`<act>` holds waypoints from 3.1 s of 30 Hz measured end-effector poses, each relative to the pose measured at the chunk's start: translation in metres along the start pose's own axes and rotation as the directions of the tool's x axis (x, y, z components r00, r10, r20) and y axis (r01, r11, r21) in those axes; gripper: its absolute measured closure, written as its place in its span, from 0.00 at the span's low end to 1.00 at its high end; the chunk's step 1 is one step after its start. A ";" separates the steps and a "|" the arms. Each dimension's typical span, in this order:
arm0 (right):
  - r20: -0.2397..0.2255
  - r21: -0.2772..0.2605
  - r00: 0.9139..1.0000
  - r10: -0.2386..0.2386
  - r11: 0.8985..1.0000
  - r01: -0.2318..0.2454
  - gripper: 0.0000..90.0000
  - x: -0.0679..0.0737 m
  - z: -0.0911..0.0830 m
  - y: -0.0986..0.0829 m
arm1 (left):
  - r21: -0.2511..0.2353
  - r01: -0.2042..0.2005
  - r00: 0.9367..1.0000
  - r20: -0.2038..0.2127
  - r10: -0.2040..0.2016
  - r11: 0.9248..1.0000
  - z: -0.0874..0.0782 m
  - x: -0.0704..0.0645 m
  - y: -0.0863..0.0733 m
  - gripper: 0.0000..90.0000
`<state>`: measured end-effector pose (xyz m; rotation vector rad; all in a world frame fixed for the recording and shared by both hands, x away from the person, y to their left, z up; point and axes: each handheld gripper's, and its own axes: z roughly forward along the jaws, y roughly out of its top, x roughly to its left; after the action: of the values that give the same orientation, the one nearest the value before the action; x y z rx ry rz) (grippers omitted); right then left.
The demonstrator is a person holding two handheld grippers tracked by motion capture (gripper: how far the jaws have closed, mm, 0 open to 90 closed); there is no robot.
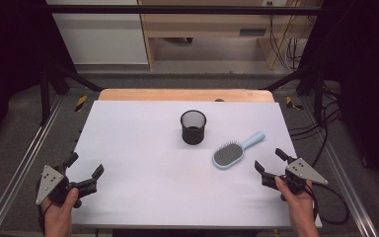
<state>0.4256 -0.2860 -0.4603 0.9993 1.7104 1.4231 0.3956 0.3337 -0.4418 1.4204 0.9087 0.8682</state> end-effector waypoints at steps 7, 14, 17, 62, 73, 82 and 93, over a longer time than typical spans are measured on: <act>-0.004 -0.005 0.999 0.041 0.999 -0.041 0.11 0.002 0.001 0.000 | 0.007 -0.002 1.000 0.007 0.002 1.000 0.003 -0.001 -0.001 0.02; 0.003 0.002 0.999 0.042 0.999 -0.042 0.10 0.005 0.002 0.000 | 0.012 -0.011 1.000 0.015 0.010 1.000 0.005 -0.003 -0.001 0.02; 0.011 0.026 0.999 0.044 0.999 -0.044 0.09 0.008 0.004 0.001 | 0.029 -0.014 1.000 0.022 0.013 0.999 0.005 -0.005 -0.003 0.02; 0.143 0.317 0.990 -0.013 0.948 -0.033 0.99 -0.034 0.115 0.078 | 0.057 -0.026 0.999 0.025 0.024 0.998 0.003 -0.007 -0.005 0.03; 0.160 0.409 0.987 -0.035 0.912 -0.034 1.00 -0.041 0.132 0.064 | 0.056 -0.024 0.999 0.024 0.023 0.998 0.002 -0.006 -0.004 0.03; 0.158 0.486 0.986 -0.045 0.873 -0.038 1.00 -0.044 0.148 0.046 | 0.059 -0.024 0.999 0.024 0.022 0.998 0.002 -0.006 -0.004 0.03; 0.147 0.545 0.986 -0.076 0.838 -0.016 1.00 -0.043 0.160 0.031 | 0.057 -0.021 0.999 0.027 0.020 0.998 0.002 -0.005 -0.004 0.03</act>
<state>0.5900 -0.2480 -0.4545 1.3384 2.0428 0.8022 0.3950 0.3281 -0.4464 1.4898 0.9065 0.8427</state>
